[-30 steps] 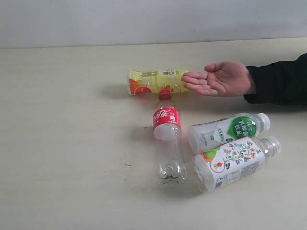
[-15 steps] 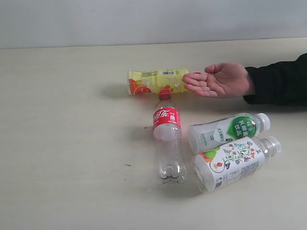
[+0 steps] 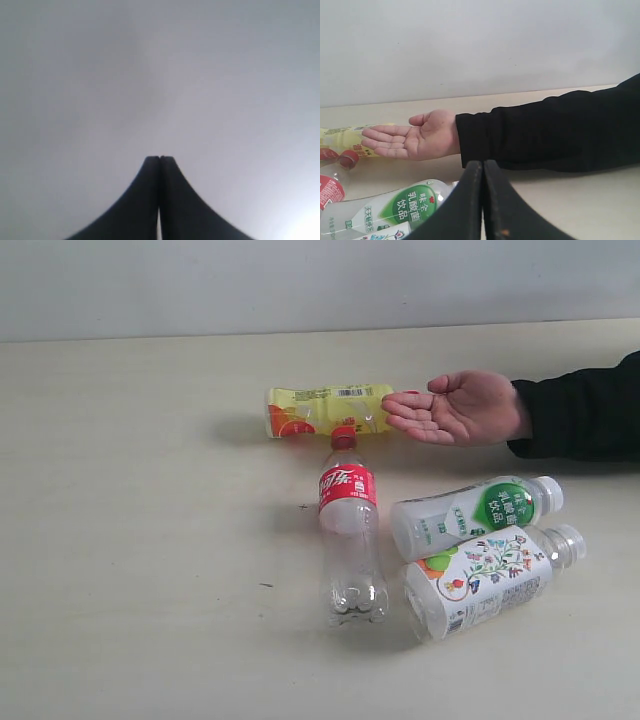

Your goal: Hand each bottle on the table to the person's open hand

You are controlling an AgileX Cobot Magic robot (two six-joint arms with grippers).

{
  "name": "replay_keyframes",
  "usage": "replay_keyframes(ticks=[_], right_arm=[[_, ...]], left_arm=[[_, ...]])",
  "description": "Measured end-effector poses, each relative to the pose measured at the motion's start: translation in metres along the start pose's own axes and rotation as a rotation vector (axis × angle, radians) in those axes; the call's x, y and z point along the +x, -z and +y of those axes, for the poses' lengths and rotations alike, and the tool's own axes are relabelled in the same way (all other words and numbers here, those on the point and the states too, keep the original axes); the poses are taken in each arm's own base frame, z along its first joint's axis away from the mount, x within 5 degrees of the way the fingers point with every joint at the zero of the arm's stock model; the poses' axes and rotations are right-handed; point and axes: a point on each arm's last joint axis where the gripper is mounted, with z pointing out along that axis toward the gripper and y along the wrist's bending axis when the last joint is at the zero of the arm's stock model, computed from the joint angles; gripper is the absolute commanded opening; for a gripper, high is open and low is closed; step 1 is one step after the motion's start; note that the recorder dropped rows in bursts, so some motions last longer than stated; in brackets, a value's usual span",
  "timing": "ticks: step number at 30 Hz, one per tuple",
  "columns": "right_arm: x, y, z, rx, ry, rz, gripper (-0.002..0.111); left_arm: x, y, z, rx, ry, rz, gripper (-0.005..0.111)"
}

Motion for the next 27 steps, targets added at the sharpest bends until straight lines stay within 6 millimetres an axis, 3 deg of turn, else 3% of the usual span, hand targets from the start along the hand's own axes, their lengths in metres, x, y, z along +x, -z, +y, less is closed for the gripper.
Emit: replay_keyframes(ticks=[5,6,7,8,10,12,14,18,21,25,27], right_arm=[[0.000,0.000,0.000,0.000,0.000,0.000,0.000],[0.000,0.000,0.000,0.000,0.000,0.000,0.000],[0.000,0.000,0.000,0.000,0.000,0.000,0.000],[0.000,0.000,0.000,0.000,0.000,0.000,0.000],[0.000,0.000,0.000,0.000,0.000,0.000,0.000],[0.000,0.000,0.000,0.000,0.000,0.000,0.000],[0.000,0.000,0.000,0.000,0.000,0.000,0.000],[0.000,0.000,0.000,0.000,0.000,0.000,0.000],[0.000,0.000,0.000,0.000,0.000,0.000,0.000],[0.000,0.000,0.000,0.000,0.000,0.000,0.000],[0.000,0.000,0.000,0.000,0.000,0.000,0.000]], left_arm=[[-0.039,-0.051,-0.071,0.046,-0.160,-0.029,0.000],[-0.044,-0.067,-0.081,0.009,-0.231,-0.003,0.000],[-0.049,-0.101,-0.092,-0.116,-0.379,0.105,0.000],[-0.049,-0.122,-0.091,-0.214,-0.452,0.202,0.000],[-0.036,-0.163,-0.070,-0.452,-0.588,0.491,0.000],[-0.008,-0.193,-0.030,-0.679,-0.633,0.915,0.000],[0.022,-0.202,-0.006,-0.746,-0.609,1.238,0.000],[0.095,-0.199,0.019,-0.851,-0.608,1.671,0.000],[0.147,-0.189,0.024,-0.902,-0.747,1.775,0.000],[0.235,-0.167,0.016,-0.820,-0.863,1.896,0.000],[0.261,-0.167,0.011,-0.780,-0.876,1.914,0.000]])
